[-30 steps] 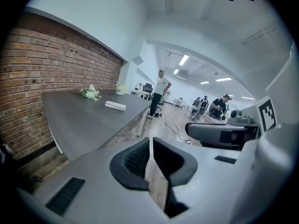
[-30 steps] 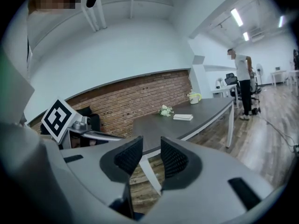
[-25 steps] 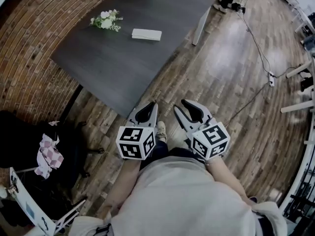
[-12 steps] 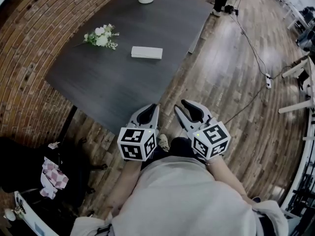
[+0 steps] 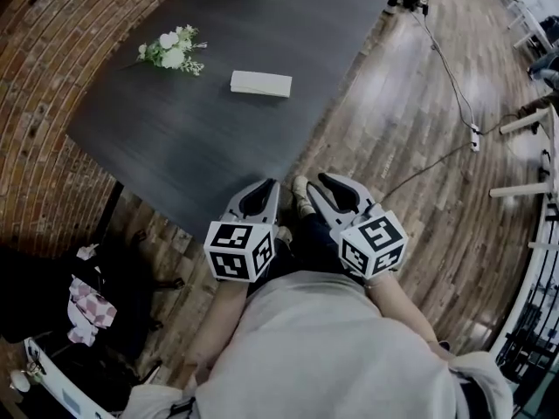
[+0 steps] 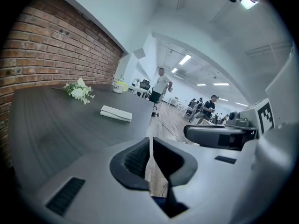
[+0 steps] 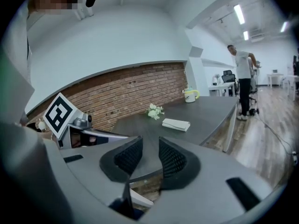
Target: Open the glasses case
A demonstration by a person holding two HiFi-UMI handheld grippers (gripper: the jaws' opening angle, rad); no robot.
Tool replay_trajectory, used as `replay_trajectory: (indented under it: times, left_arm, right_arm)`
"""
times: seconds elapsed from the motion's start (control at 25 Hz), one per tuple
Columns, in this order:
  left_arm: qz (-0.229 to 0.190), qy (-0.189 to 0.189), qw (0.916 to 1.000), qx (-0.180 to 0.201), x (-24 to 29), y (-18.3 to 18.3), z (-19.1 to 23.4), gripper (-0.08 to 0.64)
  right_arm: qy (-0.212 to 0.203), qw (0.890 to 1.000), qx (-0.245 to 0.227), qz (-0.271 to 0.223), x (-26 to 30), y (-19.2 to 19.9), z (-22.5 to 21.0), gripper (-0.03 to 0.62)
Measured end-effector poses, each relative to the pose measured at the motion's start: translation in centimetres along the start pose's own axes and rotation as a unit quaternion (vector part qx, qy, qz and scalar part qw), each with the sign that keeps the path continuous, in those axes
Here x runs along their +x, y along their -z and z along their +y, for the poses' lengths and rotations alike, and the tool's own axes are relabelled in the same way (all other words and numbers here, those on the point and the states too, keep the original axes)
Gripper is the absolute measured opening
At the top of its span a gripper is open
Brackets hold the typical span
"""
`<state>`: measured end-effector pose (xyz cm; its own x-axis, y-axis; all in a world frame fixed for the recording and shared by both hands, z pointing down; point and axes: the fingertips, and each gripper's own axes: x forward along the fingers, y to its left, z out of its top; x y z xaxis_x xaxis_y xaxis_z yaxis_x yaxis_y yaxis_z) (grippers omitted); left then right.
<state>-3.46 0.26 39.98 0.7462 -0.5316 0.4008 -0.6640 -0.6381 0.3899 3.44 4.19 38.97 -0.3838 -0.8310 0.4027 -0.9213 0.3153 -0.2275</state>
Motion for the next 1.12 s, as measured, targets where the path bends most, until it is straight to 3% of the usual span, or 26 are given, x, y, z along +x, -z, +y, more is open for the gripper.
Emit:
replay_trajectory:
  times: [0.36, 0.68, 1.12]
  left_arm:
    - [-0.009, -0.041, 0.9988, -0.023, 4.4, -3.0, 3.5, 0.037]
    - [-0.039, -0.078, 0.996, -0.021, 10.0, -8.6, 5.0, 0.037]
    - [-0.04, -0.137, 0.9885, -0.048, 14.1, -9.9, 7.4, 0.037]
  right_arm:
    - [-0.036, 0.999, -0.021, 0.011, 5.4, -3.6, -4.2, 0.107]
    - [-0.093, 0.994, -0.049, 0.018, 10.4, -7.8, -9.0, 0.107]
    - [-0.141, 0.987, -0.062, 0.036, 14.2, -9.4, -13.4, 0.107]
